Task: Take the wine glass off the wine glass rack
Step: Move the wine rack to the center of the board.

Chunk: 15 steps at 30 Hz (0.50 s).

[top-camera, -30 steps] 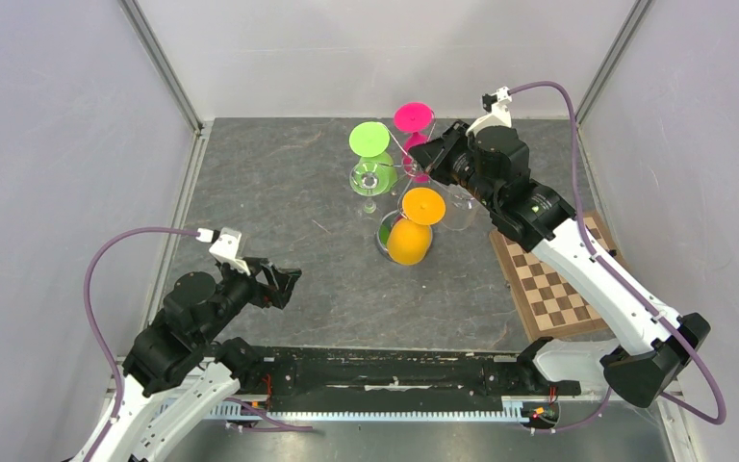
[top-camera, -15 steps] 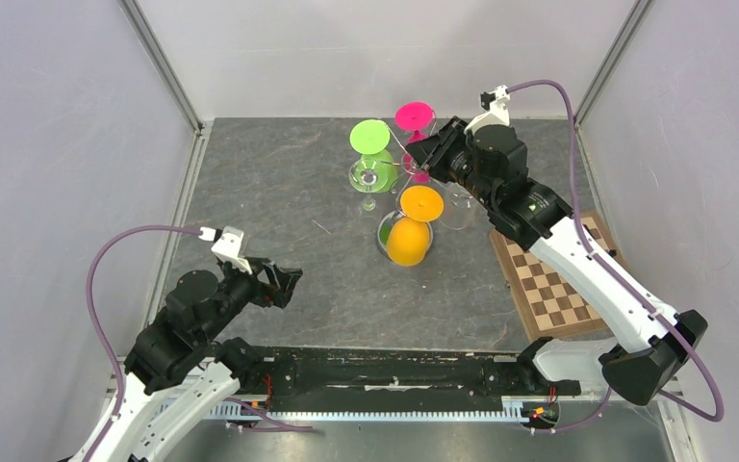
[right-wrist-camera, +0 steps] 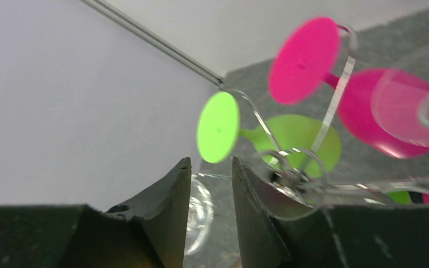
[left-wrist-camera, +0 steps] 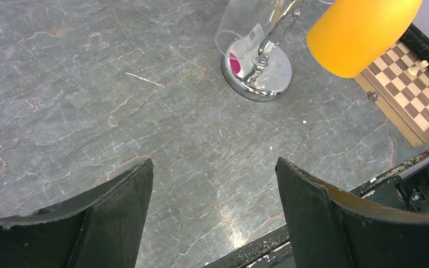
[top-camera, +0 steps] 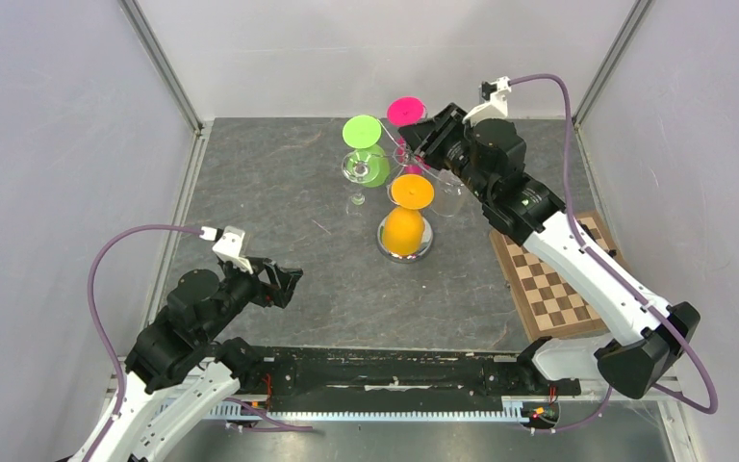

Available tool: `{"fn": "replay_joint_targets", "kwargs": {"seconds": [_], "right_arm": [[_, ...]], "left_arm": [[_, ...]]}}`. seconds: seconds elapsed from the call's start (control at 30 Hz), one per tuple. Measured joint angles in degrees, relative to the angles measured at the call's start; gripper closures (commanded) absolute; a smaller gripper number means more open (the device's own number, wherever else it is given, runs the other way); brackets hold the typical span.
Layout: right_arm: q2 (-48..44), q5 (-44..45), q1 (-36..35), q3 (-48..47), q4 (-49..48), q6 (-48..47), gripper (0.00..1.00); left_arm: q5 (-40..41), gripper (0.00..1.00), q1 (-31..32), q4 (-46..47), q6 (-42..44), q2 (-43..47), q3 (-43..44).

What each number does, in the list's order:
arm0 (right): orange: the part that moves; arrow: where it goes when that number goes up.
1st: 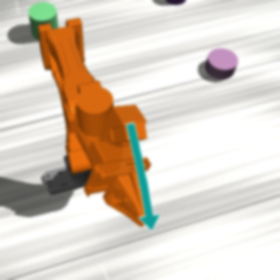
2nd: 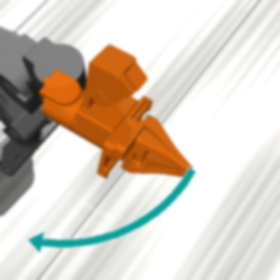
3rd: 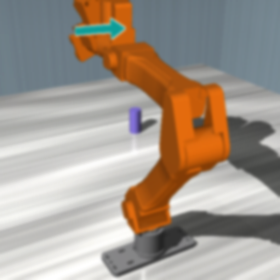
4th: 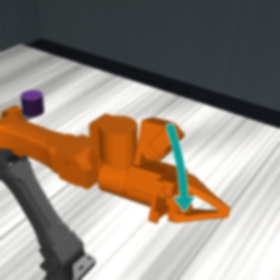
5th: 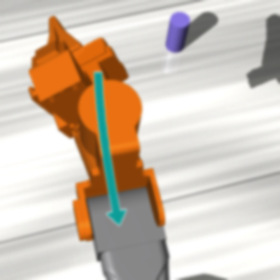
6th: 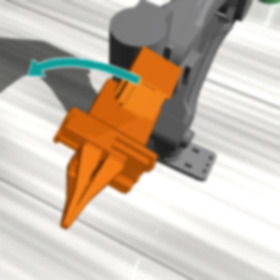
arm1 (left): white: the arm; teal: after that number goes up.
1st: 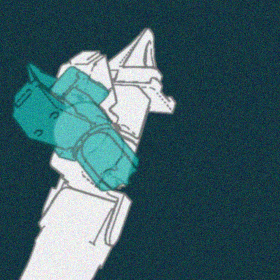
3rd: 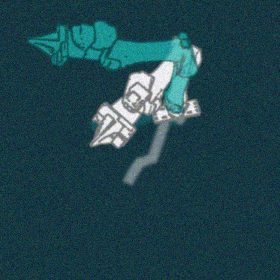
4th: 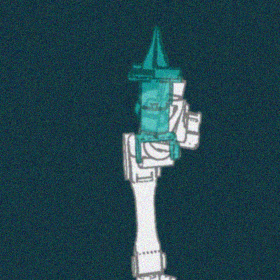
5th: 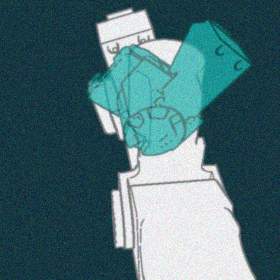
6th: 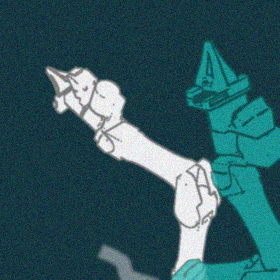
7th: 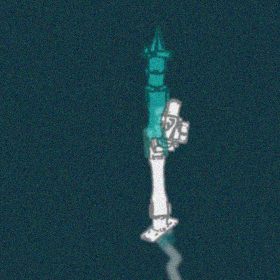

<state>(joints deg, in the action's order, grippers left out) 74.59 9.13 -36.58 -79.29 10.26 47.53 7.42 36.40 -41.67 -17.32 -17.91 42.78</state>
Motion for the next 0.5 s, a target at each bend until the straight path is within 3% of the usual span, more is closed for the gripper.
{"fn": "replay_joint_targets", "kwargs": {"seconds": [0.23,0.5], "right_arm": [[0.1,-0.6,-0.1,-4.5,-7.8,0.5,0.61],[0.1,-0.7,-0.1,-5.4,-9.3,0.0,0.56]], "left_arm": [[0.0,0.13,0.0,0.0,0.0,-0.4,0.0],[0.0,0.13,0.0,0.0,0.0,-0.8,0.0]]}}
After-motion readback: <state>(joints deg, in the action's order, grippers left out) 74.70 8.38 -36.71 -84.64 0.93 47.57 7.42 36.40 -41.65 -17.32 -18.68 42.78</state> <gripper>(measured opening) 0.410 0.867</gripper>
